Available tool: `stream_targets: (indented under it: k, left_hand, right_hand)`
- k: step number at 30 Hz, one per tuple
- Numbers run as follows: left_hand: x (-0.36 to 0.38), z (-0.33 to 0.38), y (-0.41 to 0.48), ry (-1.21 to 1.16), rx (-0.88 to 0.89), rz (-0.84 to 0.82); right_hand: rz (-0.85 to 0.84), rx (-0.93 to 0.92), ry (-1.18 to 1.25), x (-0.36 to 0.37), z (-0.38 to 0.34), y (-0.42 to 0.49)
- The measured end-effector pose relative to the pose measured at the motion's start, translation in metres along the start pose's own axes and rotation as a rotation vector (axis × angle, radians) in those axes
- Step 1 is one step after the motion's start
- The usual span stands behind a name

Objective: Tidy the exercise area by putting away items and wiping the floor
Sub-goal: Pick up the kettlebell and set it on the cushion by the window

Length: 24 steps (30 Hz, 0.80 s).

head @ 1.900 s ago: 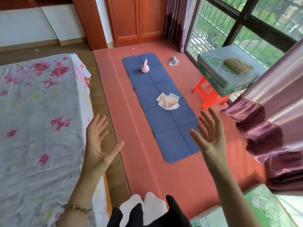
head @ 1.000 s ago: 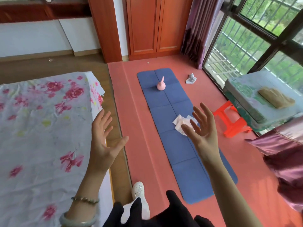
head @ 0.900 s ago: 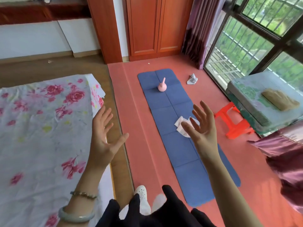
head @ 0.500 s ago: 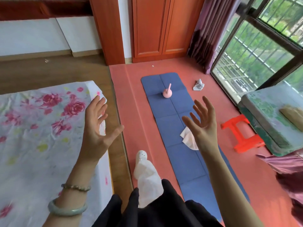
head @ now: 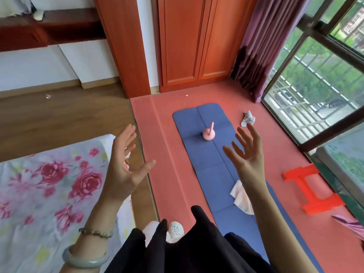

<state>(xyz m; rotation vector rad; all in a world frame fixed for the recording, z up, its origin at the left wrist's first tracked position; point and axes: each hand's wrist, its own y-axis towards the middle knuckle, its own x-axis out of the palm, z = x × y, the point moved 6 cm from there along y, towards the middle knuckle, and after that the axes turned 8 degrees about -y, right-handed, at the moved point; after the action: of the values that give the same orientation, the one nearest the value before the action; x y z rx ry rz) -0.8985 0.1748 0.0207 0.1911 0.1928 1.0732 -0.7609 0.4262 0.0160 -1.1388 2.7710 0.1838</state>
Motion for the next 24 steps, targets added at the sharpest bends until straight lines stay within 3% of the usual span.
stream_targets:
  k: [11, 24]
  left_hand:
    - [-0.047, -0.078, 0.185, -0.047, -0.041, -0.059]
    - [-0.072, -0.133, 0.423, -0.015, -0.037, -0.468]
  right_hand:
    - [0.104, 0.052, -0.006, 0.099, 0.013, 0.142]
    - [0.374, 0.118, 0.014, 0.200, 0.003, 0.279]
